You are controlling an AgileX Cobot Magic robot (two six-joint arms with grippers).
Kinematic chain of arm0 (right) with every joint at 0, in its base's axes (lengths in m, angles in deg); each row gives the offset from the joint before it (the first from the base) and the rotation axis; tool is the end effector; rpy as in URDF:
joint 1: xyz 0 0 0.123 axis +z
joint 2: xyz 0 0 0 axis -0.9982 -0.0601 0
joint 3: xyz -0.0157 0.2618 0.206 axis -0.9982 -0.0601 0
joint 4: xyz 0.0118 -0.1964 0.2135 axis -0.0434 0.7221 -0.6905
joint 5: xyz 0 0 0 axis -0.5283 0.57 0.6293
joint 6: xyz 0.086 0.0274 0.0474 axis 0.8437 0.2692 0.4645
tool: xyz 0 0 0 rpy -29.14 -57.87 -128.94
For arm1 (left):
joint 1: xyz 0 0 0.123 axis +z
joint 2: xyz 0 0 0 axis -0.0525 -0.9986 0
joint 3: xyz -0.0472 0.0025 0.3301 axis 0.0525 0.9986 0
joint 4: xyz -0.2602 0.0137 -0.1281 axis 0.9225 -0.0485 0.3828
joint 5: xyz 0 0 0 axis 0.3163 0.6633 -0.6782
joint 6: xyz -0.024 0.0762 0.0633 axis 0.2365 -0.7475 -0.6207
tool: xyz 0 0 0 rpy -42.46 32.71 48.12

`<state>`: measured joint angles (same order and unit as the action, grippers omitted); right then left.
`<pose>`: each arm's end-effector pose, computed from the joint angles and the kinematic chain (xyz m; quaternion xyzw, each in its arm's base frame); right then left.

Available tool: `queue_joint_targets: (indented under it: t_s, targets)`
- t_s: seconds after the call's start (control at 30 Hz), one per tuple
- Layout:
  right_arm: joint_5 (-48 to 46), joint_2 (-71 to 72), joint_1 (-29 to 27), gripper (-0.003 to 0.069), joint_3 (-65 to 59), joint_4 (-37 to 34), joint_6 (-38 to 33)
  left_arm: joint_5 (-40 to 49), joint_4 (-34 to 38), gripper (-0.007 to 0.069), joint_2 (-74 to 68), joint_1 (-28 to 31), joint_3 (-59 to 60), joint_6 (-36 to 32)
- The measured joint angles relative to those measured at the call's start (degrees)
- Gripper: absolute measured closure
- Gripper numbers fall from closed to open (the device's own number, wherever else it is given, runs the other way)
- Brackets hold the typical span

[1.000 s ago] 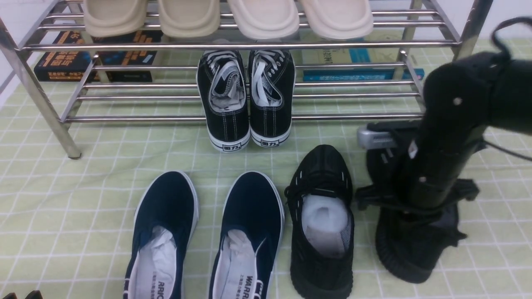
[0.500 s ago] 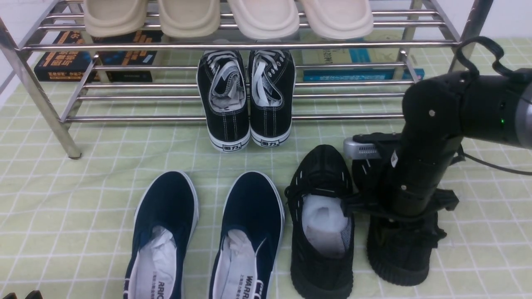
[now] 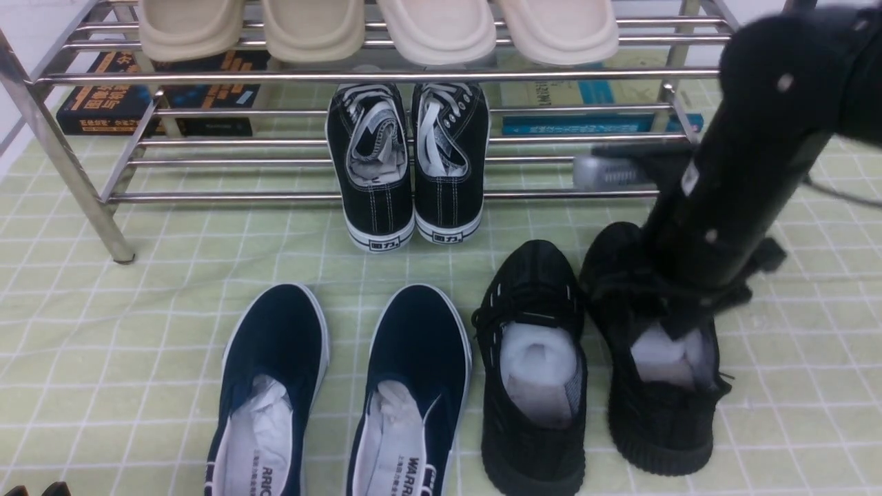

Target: Take the shoes off the shelf with your hand from the green coffee tablecloth.

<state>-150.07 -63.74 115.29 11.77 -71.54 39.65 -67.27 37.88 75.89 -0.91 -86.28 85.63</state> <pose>0.3243 0.1988 0.3280 -0.1255 0.9820 0.1242 0.0677 0.0533 0.0026 0.1702 -0.0133 0.8027 -0.0131 0.5961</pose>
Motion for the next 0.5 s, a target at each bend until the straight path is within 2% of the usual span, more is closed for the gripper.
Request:
queue_joint_targets:
  t_s: [0.13,0.37,0.47,0.5]
  targets:
    - [-0.37,4.46,0.0,0.0317,0.79,-0.59,-3.09,0.0,0.0,0.0383,0.0,0.0,0.0,0.0]
    - [-1.23,23.15,0.0,0.055,-3.99,0.95,-7.58,0.0,0.0,0.0383,0.0,0.0,0.0,0.0]
    - [-1.77,33.31,0.0,0.0636,-11.19,2.58,-7.78,0.0,0.0,0.0383,0.0,0.0,0.0,0.0]
    - [-1.77,33.31,0.0,0.0641,-11.75,2.66,-7.78,0.0,0.0,0.0383,0.0,0.0,0.0,0.0]
